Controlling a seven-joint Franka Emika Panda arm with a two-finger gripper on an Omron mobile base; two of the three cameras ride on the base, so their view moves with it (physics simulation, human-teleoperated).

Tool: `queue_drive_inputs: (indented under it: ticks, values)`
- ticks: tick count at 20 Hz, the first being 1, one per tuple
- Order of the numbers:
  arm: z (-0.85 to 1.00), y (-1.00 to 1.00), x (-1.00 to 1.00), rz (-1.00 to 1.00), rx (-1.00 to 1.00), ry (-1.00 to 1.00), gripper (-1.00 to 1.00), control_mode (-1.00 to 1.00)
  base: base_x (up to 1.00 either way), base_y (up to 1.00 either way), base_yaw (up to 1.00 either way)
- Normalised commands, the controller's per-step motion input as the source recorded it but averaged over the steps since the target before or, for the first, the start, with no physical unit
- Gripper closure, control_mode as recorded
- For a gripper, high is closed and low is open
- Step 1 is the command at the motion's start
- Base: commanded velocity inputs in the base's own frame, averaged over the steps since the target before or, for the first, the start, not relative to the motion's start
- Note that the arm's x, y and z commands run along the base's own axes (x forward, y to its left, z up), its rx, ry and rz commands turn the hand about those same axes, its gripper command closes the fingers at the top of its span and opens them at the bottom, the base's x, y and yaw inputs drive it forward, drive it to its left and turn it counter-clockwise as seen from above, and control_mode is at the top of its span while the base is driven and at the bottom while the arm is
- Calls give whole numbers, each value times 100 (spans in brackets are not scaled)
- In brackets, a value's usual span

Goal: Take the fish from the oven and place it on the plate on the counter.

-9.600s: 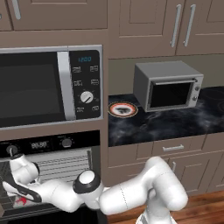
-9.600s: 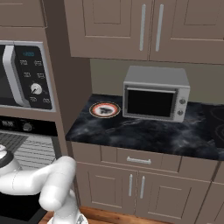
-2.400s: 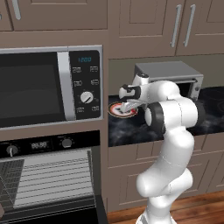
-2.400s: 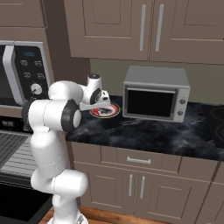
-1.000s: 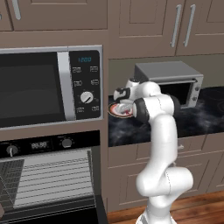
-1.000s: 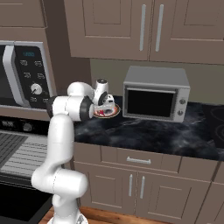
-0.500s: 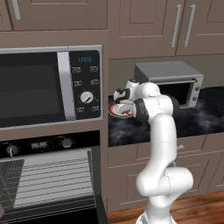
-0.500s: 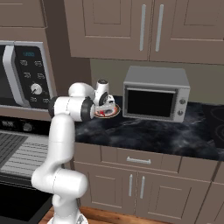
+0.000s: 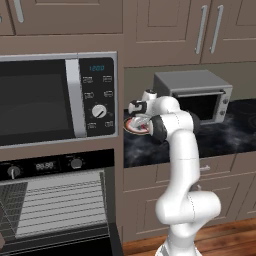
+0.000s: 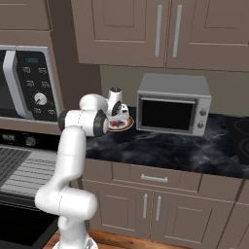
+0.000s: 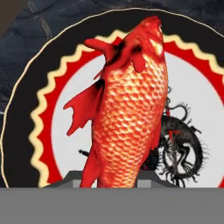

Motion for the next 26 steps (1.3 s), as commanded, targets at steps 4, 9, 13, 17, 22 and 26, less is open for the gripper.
queue_drive_inputs:
  ticks: [4, 9, 13, 17, 22, 26]
  values:
    - [0, 0, 1, 0, 0, 0, -100, -100, 0, 0, 0]
    - [0, 0, 0, 0, 0, 0, -100, -100, 0, 0, 0]
    - [0, 0, 0, 0, 0, 0, -100, -100, 0, 0, 0]
    - [1, 0, -13, 0, 0, 0, -100, -100, 0, 0, 0]
    - [20, -1, -89, 0, 0, 0, -100, -100, 0, 0, 0]
    - [34, -16, -100, 0, 1, -3, -100, -100, 0, 0, 0]
